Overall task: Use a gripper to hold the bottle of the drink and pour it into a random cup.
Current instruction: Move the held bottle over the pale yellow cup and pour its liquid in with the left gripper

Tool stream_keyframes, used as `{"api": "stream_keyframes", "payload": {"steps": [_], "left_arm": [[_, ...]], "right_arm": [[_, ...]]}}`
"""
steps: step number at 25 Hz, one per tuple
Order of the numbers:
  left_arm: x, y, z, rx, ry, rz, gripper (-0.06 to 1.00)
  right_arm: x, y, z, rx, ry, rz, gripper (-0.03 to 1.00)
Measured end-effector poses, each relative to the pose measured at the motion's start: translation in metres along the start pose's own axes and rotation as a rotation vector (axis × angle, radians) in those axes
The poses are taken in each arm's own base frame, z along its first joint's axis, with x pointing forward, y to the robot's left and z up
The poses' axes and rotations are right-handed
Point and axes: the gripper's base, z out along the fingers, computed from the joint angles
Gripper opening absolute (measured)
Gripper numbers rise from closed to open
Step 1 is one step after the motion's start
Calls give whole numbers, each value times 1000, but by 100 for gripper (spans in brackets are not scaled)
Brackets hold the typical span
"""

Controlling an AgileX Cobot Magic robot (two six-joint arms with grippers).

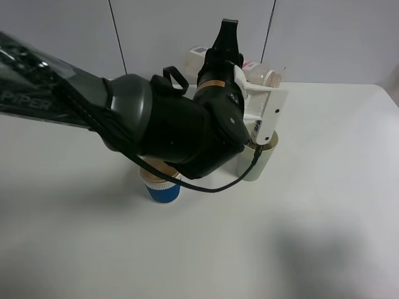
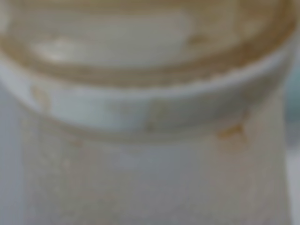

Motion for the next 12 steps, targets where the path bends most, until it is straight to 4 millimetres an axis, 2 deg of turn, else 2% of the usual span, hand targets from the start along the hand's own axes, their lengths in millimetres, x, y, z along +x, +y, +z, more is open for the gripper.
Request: {"api": "stream_keyframes", "payload": {"steps": [6,12], "left_arm": [[1,11,-1,211,-147,-182,33],[14,31,7,386,-278,-417,33]], "right_arm": [[0,0,0,0,0,0,99],[0,0,0,0,0,0,99]]}}
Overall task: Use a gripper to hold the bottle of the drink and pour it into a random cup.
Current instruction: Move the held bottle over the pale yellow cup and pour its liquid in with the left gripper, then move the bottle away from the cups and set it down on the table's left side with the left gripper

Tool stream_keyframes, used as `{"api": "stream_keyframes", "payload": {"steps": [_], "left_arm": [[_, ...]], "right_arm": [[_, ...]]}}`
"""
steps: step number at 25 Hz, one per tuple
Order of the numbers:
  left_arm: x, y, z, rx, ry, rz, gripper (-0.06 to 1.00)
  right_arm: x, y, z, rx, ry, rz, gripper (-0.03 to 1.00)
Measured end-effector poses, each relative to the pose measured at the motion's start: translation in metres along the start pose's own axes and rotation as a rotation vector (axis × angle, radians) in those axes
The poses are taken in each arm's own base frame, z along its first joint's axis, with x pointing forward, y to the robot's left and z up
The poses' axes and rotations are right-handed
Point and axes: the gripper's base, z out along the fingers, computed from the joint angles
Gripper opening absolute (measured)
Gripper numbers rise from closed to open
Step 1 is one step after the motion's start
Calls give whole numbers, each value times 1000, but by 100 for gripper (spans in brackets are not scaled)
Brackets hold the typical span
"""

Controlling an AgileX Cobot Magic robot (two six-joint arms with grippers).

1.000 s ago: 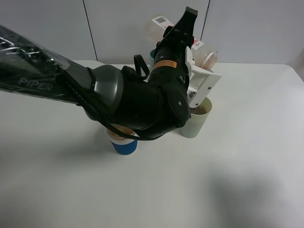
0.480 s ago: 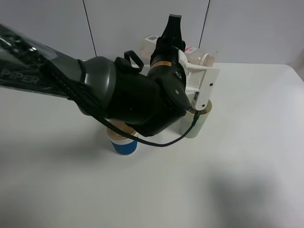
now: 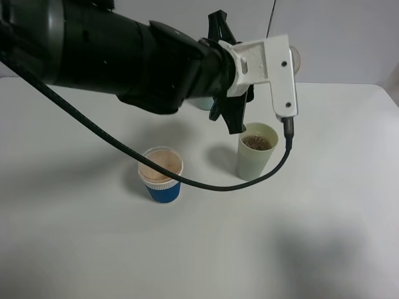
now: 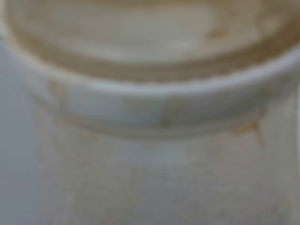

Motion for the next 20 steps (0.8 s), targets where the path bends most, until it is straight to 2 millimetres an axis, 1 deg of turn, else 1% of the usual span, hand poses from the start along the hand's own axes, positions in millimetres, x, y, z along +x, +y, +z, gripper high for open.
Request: {"api": "stream_keyframes", "payload": {"steps": [3,6,10,13,16,19,20], "left_arm": [[11,14,4,107,-65,-182,33],[26,31,10,175,-137,-315,33],[52,57,17,233,-219,-483,33],[74,74,20,256,-246,-609,33],[97,88,22,264,-233,-707,33],[120,96,22,269,-160,-738,33],[127,98,22,274,-127,-788,33]], "right_arm": [[0,0,0,0,0,0,99],[0,0,0,0,0,0,99],[0,0,0,0,0,0,99],[0,0,0,0,0,0,99],[0,0,0,0,0,0,99],[0,0,0,0,0,0,99],[0,0,0,0,0,0,99]]}}
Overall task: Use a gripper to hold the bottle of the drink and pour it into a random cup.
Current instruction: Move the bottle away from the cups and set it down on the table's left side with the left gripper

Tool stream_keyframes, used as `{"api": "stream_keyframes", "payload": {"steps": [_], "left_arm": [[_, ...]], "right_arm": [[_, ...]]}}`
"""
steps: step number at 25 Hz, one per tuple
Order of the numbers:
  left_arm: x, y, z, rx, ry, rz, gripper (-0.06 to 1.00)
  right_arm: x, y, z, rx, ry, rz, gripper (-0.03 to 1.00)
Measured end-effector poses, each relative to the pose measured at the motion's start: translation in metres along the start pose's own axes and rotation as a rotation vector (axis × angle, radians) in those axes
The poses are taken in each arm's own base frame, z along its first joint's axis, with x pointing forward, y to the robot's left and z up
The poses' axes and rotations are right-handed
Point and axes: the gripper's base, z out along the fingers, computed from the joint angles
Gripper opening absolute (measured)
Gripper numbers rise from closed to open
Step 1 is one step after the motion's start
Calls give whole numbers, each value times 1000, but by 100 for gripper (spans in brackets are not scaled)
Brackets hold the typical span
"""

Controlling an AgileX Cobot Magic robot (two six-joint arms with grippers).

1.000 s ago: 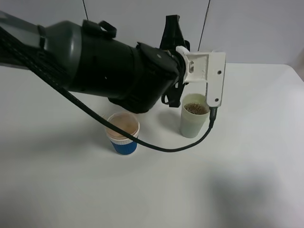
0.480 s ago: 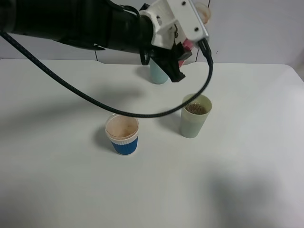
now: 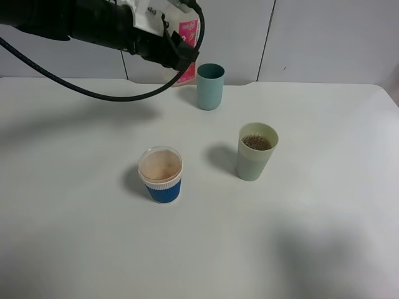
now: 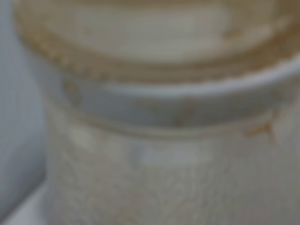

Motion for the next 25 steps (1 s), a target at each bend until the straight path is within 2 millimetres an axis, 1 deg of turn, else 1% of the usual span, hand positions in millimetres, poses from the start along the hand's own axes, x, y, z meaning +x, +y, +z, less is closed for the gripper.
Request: {"api": "stream_keyframes", "payload": {"steps": [3,4,7,12,15,20,23,25], "left_arm": [[11,14,-5,-35,75,-83,33],[14,19,-6,-51,93,-145,33],[21,33,-11,-93,130,-225,33],[33,51,-14,-136,153,-306,33],[44,62,-12,-164,168,-340,33],[62,64,-1,-174,239,-339,33],[70,68,1,-229,276,-349,33],[71,72,0,-278,280,-368,33]], "right_arm": [[0,0,0,0,0,0,99],[0,0,0,0,0,0,99],[0,0,0,0,0,0,99],[0,0,0,0,0,0,99],[0,0,0,0,0,0,99],[0,0,0,0,0,0,99],[0,0,0,0,0,0,99],[0,0,0,0,0,0,99]]}}
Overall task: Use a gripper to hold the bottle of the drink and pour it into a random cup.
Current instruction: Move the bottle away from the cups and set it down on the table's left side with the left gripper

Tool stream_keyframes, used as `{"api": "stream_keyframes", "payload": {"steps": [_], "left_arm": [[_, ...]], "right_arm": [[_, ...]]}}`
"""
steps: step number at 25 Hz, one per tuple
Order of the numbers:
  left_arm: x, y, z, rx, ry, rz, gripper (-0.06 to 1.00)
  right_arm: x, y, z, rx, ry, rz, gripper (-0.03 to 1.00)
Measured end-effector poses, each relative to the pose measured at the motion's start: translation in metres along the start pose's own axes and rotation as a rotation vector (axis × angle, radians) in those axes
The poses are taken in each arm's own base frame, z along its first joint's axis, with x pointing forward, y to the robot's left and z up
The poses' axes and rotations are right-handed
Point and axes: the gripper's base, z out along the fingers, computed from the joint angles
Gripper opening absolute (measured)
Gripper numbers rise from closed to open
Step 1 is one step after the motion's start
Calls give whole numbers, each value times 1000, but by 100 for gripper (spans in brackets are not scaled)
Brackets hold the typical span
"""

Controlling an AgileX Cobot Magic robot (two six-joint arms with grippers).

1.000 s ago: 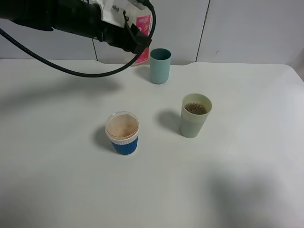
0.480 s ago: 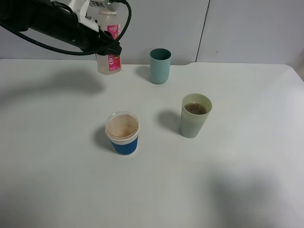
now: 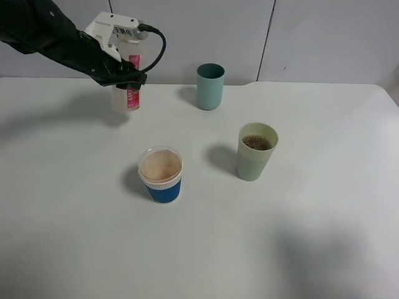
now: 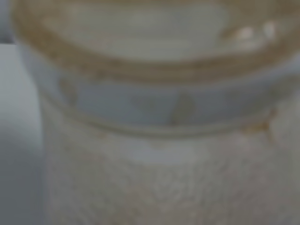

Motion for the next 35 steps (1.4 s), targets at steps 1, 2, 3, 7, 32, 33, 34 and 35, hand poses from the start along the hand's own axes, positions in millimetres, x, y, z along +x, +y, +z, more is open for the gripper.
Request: {"api": "stream_keyframes", "payload": {"steps": [1,2,3,7,32,33,34,35], "left_arm": [[-1,2,0,-25,-10,-13,33],[-2,4,0,-46,-21,-15,33],[-3,6,0,-62,-33,-29,33],[-7,11,0,-111,-139,-111,33],[94,38,-9,-1,-461,126,33],[96,38,-8,18,-456,144,33],[99,38,-5,36,-452,152,33],[102,38,-3,55,-455,148,33]], "right_arm": [[0,0,0,0,0,0,99],[0,0,0,0,0,0,99],[0,0,0,0,0,0,99],[0,0,0,0,0,0,99],[0,0,0,0,0,0,99],[0,0,0,0,0,0,99],[0,0,0,0,0,0,99],[0,0,0,0,0,0,99]]}}
